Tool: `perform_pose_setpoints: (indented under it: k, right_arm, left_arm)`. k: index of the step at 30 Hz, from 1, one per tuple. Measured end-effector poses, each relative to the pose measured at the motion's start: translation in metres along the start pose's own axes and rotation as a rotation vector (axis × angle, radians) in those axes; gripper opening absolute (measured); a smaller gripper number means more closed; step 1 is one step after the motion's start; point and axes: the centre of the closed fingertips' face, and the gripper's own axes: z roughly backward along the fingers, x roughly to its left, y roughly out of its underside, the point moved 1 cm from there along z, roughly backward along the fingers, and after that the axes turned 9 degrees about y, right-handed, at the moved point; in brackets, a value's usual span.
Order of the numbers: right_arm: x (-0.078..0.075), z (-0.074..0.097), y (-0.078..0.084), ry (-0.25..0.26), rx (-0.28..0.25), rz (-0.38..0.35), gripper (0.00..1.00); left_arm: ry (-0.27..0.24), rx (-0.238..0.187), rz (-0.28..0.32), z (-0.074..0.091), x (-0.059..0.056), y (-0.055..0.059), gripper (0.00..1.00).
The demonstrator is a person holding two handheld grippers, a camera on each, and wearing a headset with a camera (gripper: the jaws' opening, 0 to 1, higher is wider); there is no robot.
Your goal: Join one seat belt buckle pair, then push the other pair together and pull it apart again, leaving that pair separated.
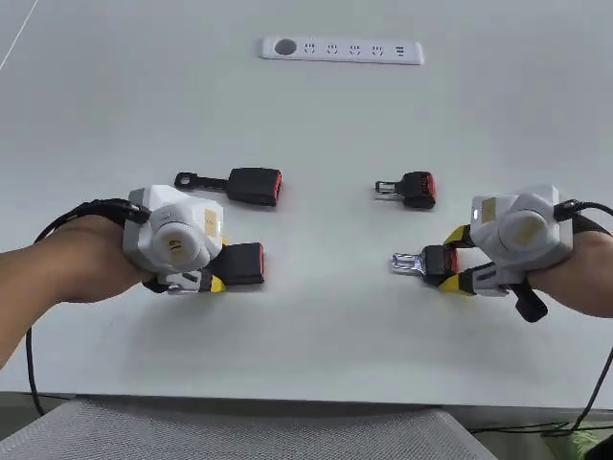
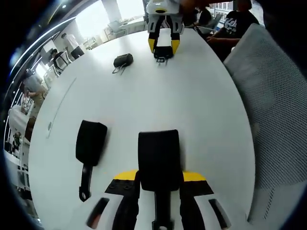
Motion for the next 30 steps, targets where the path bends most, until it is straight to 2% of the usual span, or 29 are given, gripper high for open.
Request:
perform_pose_setpoints:
  k: [7, 15, 19, 24, 30]
  right_arm:
    - [0.001, 0.001, -0.002, -0.024, 0.006, 0.034, 0.35]
    - [0.001, 0.002, -0.002, -0.041, 0.001, 0.034, 0.35]
    - [0.002, 0.002, -0.003, -0.019, 0.017, 0.008, 0.35]
    - [0.013, 0.0, -0.013, -0.016, -0.016, -0.008, 0.35]
    - [0.014, -0.009, -0.03, -0.008, -0.046, -0.027, 0.35]
  left_arm:
    - [0.04, -0.004, 0.0, 0.004, -0.005, -0.005, 0.33]
    - [0.053, 0.004, 0.014, 0.009, -0.011, -0.012, 0.33]
    - [0.058, 0.006, 0.018, 0.011, -0.012, -0.013, 0.33]
    - [0.059, 0.019, 0.027, 0.012, -0.013, -0.014, 0.33]
    - [0.065, 0.025, 0.018, 0.01, -0.011, -0.012, 0.33]
